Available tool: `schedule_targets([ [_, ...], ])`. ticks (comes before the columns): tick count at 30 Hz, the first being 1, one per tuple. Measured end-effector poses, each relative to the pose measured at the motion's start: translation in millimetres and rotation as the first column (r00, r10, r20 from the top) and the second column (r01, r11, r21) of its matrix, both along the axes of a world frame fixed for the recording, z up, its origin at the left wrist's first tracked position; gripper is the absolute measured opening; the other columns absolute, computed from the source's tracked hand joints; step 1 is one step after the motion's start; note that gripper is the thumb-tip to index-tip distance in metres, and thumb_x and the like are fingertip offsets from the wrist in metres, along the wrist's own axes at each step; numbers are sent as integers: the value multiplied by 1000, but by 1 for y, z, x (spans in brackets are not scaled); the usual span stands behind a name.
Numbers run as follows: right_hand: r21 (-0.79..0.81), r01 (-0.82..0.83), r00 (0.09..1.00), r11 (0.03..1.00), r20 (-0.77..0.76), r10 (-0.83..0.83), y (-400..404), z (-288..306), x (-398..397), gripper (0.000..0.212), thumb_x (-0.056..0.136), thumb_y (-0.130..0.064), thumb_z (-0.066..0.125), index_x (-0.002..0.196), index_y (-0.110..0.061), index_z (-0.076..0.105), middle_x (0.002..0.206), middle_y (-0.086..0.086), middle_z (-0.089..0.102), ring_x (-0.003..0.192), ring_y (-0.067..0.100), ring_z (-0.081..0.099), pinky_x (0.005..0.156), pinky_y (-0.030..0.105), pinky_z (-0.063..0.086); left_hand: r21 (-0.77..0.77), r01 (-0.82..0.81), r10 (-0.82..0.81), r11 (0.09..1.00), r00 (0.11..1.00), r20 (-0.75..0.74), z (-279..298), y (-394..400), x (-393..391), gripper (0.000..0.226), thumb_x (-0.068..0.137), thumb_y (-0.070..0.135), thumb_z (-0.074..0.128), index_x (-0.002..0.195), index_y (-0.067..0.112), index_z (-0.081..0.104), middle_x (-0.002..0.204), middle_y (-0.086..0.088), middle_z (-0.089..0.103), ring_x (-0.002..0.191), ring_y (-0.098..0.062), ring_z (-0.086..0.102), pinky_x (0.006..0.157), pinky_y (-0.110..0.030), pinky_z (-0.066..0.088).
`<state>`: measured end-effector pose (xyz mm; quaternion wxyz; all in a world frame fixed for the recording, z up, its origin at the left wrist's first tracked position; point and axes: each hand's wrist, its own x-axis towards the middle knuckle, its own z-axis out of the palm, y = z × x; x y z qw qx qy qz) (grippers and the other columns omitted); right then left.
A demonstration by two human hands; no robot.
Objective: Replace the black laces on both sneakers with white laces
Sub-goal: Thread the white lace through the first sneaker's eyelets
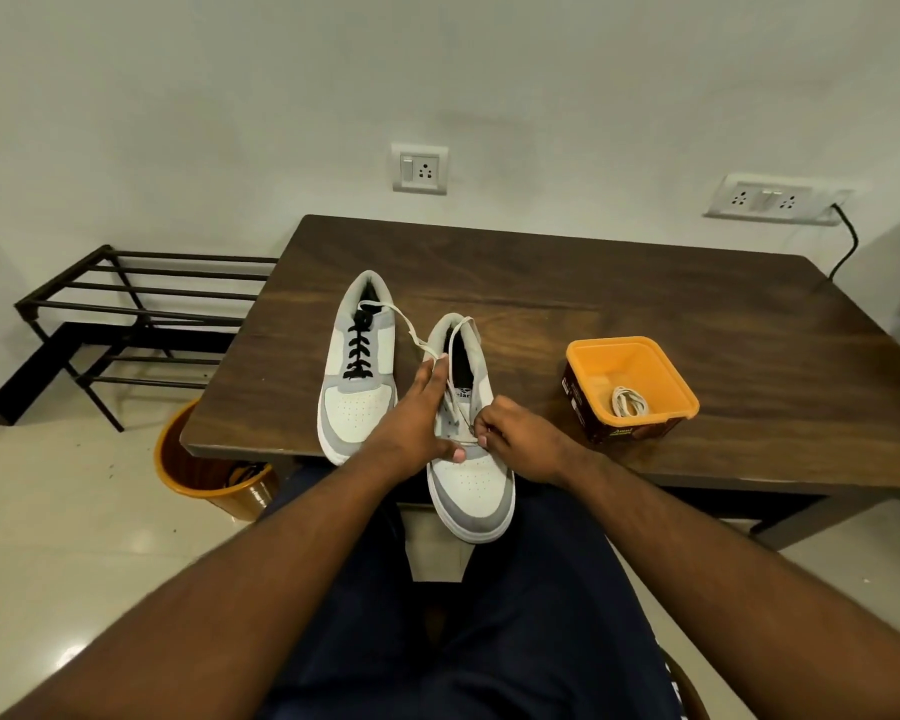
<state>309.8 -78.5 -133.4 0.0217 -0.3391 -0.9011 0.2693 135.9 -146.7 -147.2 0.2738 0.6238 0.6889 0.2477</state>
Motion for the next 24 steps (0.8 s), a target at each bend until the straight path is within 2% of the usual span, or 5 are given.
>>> schedule_targets([
  [10, 25, 46, 989, 999, -139, -42, 0, 16, -12, 7, 91, -19, 64, 96, -17, 68, 91, -9, 48, 86, 6, 51, 76, 21, 44, -3, 3, -3, 1000, 1000, 13, -3, 3, -4, 125, 69, 22, 88, 156, 30, -1, 164, 4, -9, 149, -17, 15, 109, -22, 22],
  [13, 107, 108, 983, 988, -163, -89, 16, 21, -18, 9, 89, -16, 66, 95, -16, 73, 88, -12, 46, 81, 2, 47, 72, 19, 40, 24, -26, 25, 999, 998, 51, -4, 1, -5, 118, 64, 21, 91, 154, 29, 15, 164, 2, 11, 144, -20, 30, 109, -27, 31],
  [16, 234, 87, 994, 968, -89, -68, 26, 26, -29, 12, 89, -23, 67, 99, -22, 74, 91, -10, 47, 94, 10, 46, 80, 28, 40, 55, -53, 45, 997, 990, 132, -3, -2, -5, 102, 62, 17, 91, 141, 26, 27, 136, 6, 48, 120, -16, 53, 91, -18, 40],
  [18, 322, 24, 999, 946, 23, -33, 25, 30, -38, 16, 90, -29, 65, 103, -28, 73, 99, -7, 46, 102, 14, 42, 90, 34, 39, 65, -66, 54, 996, 982, 180, -1, -3, -4, 100, 62, 14, 91, 138, 26, 27, 121, 12, 51, 110, -10, 54, 85, -16, 40],
  [24, 449, -149, 944, 881, 330, -8, 16, 30, -59, 25, 88, -31, 62, 110, -22, 62, 115, 1, 52, 112, 24, 42, 96, 42, 33, 52, -67, 56, 996, 981, 188, -2, -3, -6, 96, 60, 17, 92, 131, 27, 28, 120, 9, 54, 107, -12, 58, 85, -23, 44],
])
